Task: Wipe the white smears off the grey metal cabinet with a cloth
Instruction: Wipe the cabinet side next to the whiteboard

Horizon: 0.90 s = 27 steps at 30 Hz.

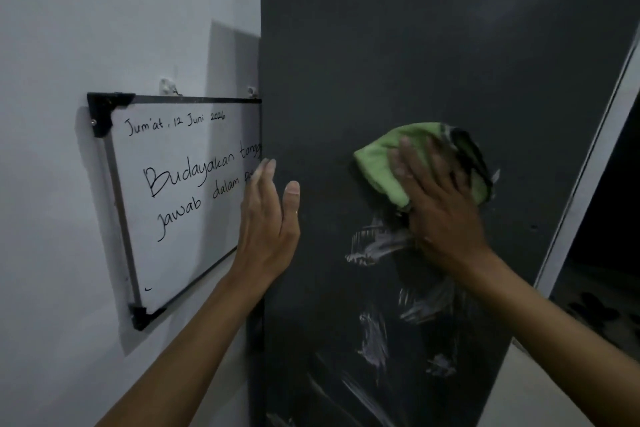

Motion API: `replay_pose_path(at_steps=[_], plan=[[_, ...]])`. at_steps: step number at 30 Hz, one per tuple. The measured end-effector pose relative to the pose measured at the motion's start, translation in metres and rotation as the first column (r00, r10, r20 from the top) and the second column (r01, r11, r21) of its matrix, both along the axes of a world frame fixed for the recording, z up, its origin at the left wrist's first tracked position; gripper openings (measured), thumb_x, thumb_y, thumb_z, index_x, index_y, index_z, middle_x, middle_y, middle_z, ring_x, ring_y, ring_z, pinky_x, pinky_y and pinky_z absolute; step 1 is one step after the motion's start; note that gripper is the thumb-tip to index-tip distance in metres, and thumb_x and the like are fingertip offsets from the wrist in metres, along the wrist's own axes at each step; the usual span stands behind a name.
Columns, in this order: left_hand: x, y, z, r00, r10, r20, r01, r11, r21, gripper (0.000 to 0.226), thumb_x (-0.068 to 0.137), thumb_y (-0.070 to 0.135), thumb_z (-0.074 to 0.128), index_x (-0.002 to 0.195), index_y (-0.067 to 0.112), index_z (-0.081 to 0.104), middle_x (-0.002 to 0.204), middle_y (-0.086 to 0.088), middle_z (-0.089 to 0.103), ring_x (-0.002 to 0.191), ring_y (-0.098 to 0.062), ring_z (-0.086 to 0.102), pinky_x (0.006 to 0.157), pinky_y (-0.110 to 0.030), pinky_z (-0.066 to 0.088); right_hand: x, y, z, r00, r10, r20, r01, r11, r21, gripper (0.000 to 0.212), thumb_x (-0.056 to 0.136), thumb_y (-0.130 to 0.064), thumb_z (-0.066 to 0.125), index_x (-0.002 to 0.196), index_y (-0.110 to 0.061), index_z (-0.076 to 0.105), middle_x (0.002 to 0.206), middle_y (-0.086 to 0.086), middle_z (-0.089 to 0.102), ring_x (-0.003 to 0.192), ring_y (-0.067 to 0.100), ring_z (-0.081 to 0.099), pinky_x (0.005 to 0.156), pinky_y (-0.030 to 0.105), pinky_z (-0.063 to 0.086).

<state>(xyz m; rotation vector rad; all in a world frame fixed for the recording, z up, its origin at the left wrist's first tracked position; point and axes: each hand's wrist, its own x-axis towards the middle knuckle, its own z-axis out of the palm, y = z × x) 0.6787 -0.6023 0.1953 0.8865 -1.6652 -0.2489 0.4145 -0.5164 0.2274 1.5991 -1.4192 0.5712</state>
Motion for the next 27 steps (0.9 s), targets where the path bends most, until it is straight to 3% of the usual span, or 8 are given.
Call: replay_pose_path(at_steps=[4, 9, 11, 14, 18, 20, 23, 27], plan=[[-0.013, -0.002, 0.002, 0.999, -0.047, -0.006, 0.047, 0.999, -0.011, 0.069, 0.107, 0.058, 0.024, 0.162, 0.018, 0.027, 0.168, -0.002, 0.027, 0.153, -0.007, 0.022, 0.111, 0.001, 0.01, -0.05, 0.04, -0.005, 0.989, -0.087, 0.116, 0.103, 0.984, -0.146, 0.086, 0.087, -0.009, 0.049, 0.168, -0.011, 0.02, 0.177, 0.012, 0.01, 0.163, 0.038, 0.003, 0.129, 0.06, 0.013], [-0.022, 0.001, 0.005, 0.997, -0.071, -0.015, 0.071, 0.997, -0.015, 0.071, 0.106, 0.059, 0.024, 0.162, 0.015, 0.03, 0.168, -0.003, 0.028, 0.155, -0.01, 0.022, 0.127, -0.031, 0.021, -0.042, 0.032, -0.011, 0.955, -0.088, 0.283, 0.142, 0.974, -0.176, 0.086, 0.093, -0.024, 0.048, 0.17, -0.014, 0.01, 0.177, 0.013, -0.001, 0.163, 0.038, -0.008, 0.13, 0.059, -0.001], [-0.024, 0.003, 0.006, 0.996, -0.08, -0.028, 0.08, 0.997, -0.016, 0.072, 0.105, 0.06, 0.023, 0.162, 0.016, 0.029, 0.168, -0.002, 0.028, 0.156, -0.01, 0.022, 0.128, -0.035, 0.022, -0.021, 0.013, -0.009, 0.949, -0.1, 0.297, 0.153, 0.975, -0.162, 0.086, 0.094, -0.028, 0.047, 0.17, -0.021, 0.008, 0.177, 0.012, -0.005, 0.162, 0.039, -0.012, 0.129, 0.061, -0.002], [-0.025, 0.006, 0.007, 0.996, -0.085, -0.03, 0.084, 0.996, -0.031, 0.071, 0.105, 0.06, 0.023, 0.161, 0.017, 0.029, 0.168, -0.002, 0.028, 0.155, -0.011, 0.024, 0.127, -0.032, 0.023, 0.01, -0.016, -0.004, 0.985, -0.081, 0.152, 0.102, 0.986, -0.135, 0.092, 0.088, -0.026, 0.052, 0.17, -0.027, 0.011, 0.178, 0.011, -0.001, 0.163, 0.038, -0.009, 0.129, 0.062, 0.001], [-0.019, 0.004, 0.003, 0.997, -0.066, -0.039, 0.064, 0.997, -0.048, 0.069, 0.107, 0.059, 0.024, 0.161, 0.018, 0.03, 0.167, -0.002, 0.028, 0.152, -0.009, 0.025, 0.113, 0.0, 0.013, 0.05, -0.045, 0.0, 0.999, 0.024, 0.04, -0.023, 0.999, -0.034, 0.093, 0.086, -0.02, 0.057, 0.169, -0.031, 0.017, 0.178, 0.005, 0.003, 0.164, 0.031, -0.007, 0.13, 0.048, -0.01], [-0.018, 0.004, 0.001, 0.997, -0.057, -0.049, 0.055, 0.997, -0.051, 0.069, 0.106, 0.06, 0.024, 0.16, 0.018, 0.03, 0.167, -0.002, 0.029, 0.152, -0.01, 0.026, 0.113, -0.003, 0.014, 0.058, -0.051, 0.0, 0.997, 0.063, 0.034, -0.065, 0.997, 0.047, 0.093, 0.087, -0.017, 0.058, 0.169, -0.032, 0.017, 0.178, 0.003, 0.002, 0.164, 0.028, -0.007, 0.131, 0.045, -0.009], [-0.028, 0.006, 0.001, 0.995, -0.066, -0.072, 0.063, 0.997, -0.044, 0.07, 0.105, 0.06, 0.024, 0.16, 0.017, 0.032, 0.166, -0.003, 0.029, 0.152, -0.011, 0.027, 0.119, -0.024, 0.022, 0.05, -0.044, 0.001, 0.989, 0.143, 0.035, -0.145, 0.987, 0.072, 0.089, 0.089, -0.01, 0.055, 0.169, -0.023, 0.019, 0.178, 0.002, 0.005, 0.164, 0.024, -0.006, 0.132, 0.047, 0.002], [-0.054, 0.019, 0.008, 0.993, -0.079, -0.092, 0.067, 0.99, -0.128, 0.063, 0.108, 0.052, 0.027, 0.157, 0.013, 0.036, 0.163, -0.005, 0.034, 0.149, -0.008, 0.03, 0.118, -0.014, 0.02, 0.028, -0.02, -0.004, 0.991, 0.1, 0.085, -0.1, 0.995, -0.002, 0.085, 0.092, -0.008, 0.058, 0.169, -0.018, 0.021, 0.177, 0.001, 0.01, 0.164, 0.023, -0.001, 0.129, 0.047, 0.011]])
